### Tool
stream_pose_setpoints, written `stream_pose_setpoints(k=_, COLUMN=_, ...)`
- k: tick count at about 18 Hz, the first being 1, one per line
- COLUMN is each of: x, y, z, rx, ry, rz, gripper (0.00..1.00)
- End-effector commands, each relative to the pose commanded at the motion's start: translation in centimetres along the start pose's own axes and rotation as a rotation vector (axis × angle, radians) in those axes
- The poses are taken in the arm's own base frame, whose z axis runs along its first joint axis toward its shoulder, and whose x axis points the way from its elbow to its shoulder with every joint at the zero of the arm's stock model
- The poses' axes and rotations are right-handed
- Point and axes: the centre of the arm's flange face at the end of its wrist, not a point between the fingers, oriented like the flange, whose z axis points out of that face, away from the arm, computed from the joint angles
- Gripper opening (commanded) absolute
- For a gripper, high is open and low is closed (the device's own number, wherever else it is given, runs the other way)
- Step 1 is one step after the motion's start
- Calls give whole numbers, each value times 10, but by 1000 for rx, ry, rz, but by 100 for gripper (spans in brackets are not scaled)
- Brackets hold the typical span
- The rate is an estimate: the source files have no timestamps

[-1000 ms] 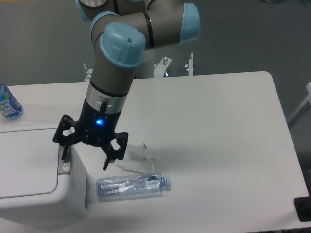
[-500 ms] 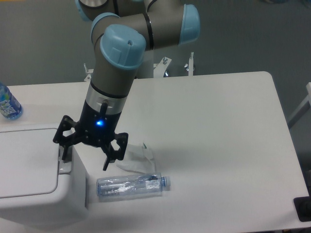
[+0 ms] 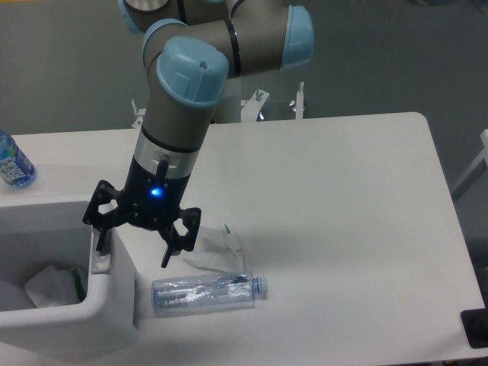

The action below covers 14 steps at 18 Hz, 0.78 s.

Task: Open the trash can
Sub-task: 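Lift the gripper up and away from the opened trash can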

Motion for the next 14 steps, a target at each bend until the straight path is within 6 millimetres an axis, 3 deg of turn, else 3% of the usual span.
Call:
stream_pose_setpoints(k=2, x=-4, y=-10, z=-15, rx=30, ry=-17, rz=5, gripper=100)
stream_pose_setpoints(k=7, x=-59, y=-16, z=-73, rx=80, ry=-204, rz=-42, gripper=100)
stream_pose_setpoints(k=11, x=-110, y=-10, z=-108, rx=86, ry=-338, rz=-87, gripper=100)
stream_pose_setpoints(k=14, x=-138, y=3, z=-128, rx=58, ry=-394, rz=-15, gripper=100)
